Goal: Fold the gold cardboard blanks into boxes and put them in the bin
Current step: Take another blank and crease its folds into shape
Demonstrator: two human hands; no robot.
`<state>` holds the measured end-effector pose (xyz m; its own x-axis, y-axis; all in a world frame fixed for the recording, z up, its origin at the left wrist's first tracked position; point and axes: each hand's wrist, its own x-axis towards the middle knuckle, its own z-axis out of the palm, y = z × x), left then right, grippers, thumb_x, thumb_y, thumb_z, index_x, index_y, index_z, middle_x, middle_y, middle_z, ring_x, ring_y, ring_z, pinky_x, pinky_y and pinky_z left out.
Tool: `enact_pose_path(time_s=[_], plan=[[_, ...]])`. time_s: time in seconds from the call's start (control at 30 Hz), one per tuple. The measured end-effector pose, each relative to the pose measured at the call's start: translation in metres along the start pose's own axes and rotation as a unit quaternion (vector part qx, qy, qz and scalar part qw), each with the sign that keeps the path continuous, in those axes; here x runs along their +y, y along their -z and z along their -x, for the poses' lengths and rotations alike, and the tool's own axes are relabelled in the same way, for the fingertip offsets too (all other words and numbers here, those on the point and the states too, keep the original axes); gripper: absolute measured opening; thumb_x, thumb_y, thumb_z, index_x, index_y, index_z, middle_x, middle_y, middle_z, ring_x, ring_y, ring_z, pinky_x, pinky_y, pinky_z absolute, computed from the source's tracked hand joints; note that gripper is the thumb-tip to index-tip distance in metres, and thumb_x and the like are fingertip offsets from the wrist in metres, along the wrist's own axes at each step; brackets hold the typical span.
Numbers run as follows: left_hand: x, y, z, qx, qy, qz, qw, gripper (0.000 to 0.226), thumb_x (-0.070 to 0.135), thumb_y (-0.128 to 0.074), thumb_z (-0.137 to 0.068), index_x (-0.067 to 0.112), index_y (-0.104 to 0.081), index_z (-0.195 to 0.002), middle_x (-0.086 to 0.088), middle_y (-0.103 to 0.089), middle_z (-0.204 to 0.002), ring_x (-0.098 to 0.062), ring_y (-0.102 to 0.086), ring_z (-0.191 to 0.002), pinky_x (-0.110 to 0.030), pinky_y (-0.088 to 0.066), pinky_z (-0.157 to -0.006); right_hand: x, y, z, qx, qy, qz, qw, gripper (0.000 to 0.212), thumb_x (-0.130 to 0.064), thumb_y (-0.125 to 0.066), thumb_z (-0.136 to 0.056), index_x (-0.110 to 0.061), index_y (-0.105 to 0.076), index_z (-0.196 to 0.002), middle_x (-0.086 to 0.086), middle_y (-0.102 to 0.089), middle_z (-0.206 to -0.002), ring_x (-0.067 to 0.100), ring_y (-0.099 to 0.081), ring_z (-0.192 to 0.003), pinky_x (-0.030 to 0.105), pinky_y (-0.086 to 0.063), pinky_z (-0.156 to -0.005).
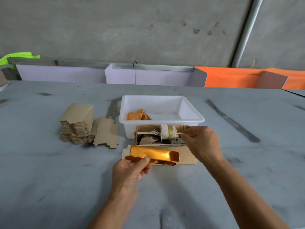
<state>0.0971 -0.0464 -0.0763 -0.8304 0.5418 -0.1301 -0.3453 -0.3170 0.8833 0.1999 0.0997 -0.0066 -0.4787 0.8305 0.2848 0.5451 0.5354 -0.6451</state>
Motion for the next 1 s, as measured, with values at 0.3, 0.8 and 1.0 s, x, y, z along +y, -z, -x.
enact_pose_path(time_s=[0.3, 0.8, 1.0], plan=[[-0.011, 0.000, -0.004, -0.007, 0.015, -0.042, 0.999, 0.009, -0.006, -0.071, -0.074, 0.000, -0.065, -0.078, -0.012, -0.069, -0.064, -0.018, -0.064, -0.053, -0.026, -0.053, -0.052, -0.001, -0.030, -0.051, -0.199, -0.026, 0.174, 0.964, 0.024, -0.031, -0.067, -0.082, -0.014, -0.053, -0.091, -0.001, -0.055, -0.081, 0.015, -0.057, -0.082, 0.020, -0.041, -0.056], [-0.009, -0.004, -0.001, -0.006, 0.011, -0.064, 0.998, 0.020, -0.007, -0.071, -0.075, 0.007, -0.068, -0.061, -0.015, -0.068, -0.062, -0.020, -0.063, -0.054, -0.034, -0.055, -0.062, -0.003, -0.039, -0.059, -0.172, -0.134, 0.055, 0.974, 0.036, -0.017, -0.079, -0.072, -0.013, -0.048, -0.090, 0.001, -0.052, -0.077, 0.011, -0.052, -0.064, 0.018, -0.040, -0.048], [-0.008, -0.010, -0.002, -0.020, 0.002, -0.084, 0.996, 0.014, -0.007, -0.070, -0.076, 0.004, -0.067, -0.069, -0.011, -0.068, -0.061, -0.017, -0.062, -0.052, -0.027, -0.055, -0.057, -0.009, -0.033, -0.059, -0.176, -0.133, 0.045, 0.974, 0.031, -0.011, -0.077, -0.072, -0.009, -0.053, -0.091, 0.003, -0.053, -0.078, 0.012, -0.051, -0.066, 0.020, -0.042, -0.051]])
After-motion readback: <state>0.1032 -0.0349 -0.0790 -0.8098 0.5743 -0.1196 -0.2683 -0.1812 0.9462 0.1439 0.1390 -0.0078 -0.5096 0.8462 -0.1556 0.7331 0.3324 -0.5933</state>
